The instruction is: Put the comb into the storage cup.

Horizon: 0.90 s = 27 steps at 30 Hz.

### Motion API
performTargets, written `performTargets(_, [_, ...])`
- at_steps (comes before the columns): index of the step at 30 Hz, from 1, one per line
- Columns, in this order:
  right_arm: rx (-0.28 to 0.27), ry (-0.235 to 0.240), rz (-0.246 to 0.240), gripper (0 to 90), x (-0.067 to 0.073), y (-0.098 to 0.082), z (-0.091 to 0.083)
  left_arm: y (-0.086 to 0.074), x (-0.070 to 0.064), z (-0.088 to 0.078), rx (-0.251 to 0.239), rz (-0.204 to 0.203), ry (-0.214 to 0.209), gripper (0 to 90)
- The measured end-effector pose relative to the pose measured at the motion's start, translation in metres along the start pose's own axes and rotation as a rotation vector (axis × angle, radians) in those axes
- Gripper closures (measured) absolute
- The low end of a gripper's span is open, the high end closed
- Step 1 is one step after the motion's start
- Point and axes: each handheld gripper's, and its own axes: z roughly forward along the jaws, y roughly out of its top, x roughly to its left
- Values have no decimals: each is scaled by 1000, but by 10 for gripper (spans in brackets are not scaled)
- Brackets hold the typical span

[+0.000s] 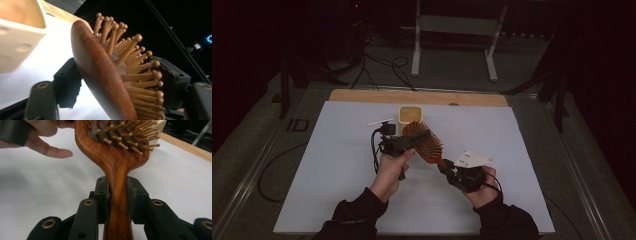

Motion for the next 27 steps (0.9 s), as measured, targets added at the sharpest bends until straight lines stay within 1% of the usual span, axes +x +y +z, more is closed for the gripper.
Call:
performTargets(3, [10, -15, -9, 729, 0, -1, 2, -2, 0, -1, -5, -22, -27, 395])
performTargets(4, [12, -14, -9, 729, 0, -1, 3, -2, 0, -2, -12, -30, -30, 412])
performTargets(6, [10, -19, -12, 729, 1, -1, 3, -3, 1, -3, -21, -69, -60, 451])
performTargets(7, [14, -21, -15, 729, 2, -1, 3, -2, 1, -4, -21, -73, -61, 479])
performTargets(9, [9, -15, -14, 729, 2, -2, 4, -3, -2, -5, -26, -54, -54, 496])
performTargets(10, [17, -12, -11, 728, 2, -2, 5, -3, -3, -5, -27, -47, -54, 505])
performTargets(12, [7, -11, -8, 728, 2, -3, 5, -3, -5, -6, -32, -30, -58, 517])
performTargets(13, [7, -11, -8, 728, 2, -3, 5, -3, -5, -6, -32, -30, -58, 522])
performTargets(14, [10, -7, -4, 727, 1, -3, 5, -3, -6, -6, -36, -21, -61, 522])
performTargets(15, [4, -14, -8, 727, 1, -3, 5, -3, -7, -6, -37, -19, -64, 529])
performTargets(17, [7, -19, -3, 724, 1, -2, 4, -3, -9, -6, -37, 1, -75, 536])
performTargets(19, [6, -14, 6, 720, 1, -2, 3, -2, -12, -6, -35, 26, -85, 541])
performTargets(20, [0, -14, 4, 713, 0, -3, 3, -2, -13, -6, -42, 38, -86, 542])
performTargets(21, [-10, -10, 17, 672, -1, -3, 2, -2, -15, -6, -43, 40, -88, 542])
performTargets(22, [-23, -2, 33, 592, -2, -3, 2, -1, -16, -6, -34, 47, -99, 543])
performTargets(23, [-30, 4, 33, 499, -4, -2, 1, -1, -17, -6, -36, 53, -103, 543])
performTargets(24, [-27, 2, 38, 419, -5, -2, 2, 0, -19, -6, -36, 65, -100, 543])
performTargets(25, [-38, 13, 46, 375, -7, -2, 2, 1, -21, -6, -32, 80, -97, 543])
performTargets(26, [-54, 15, 50, 290, -8, -3, 1, 2, -22, -7, -36, 89, -94, 542])
performTargets(27, [-56, 17, 41, 217, -9, -3, 1, 3, -23, -7, -36, 96, -91, 542])
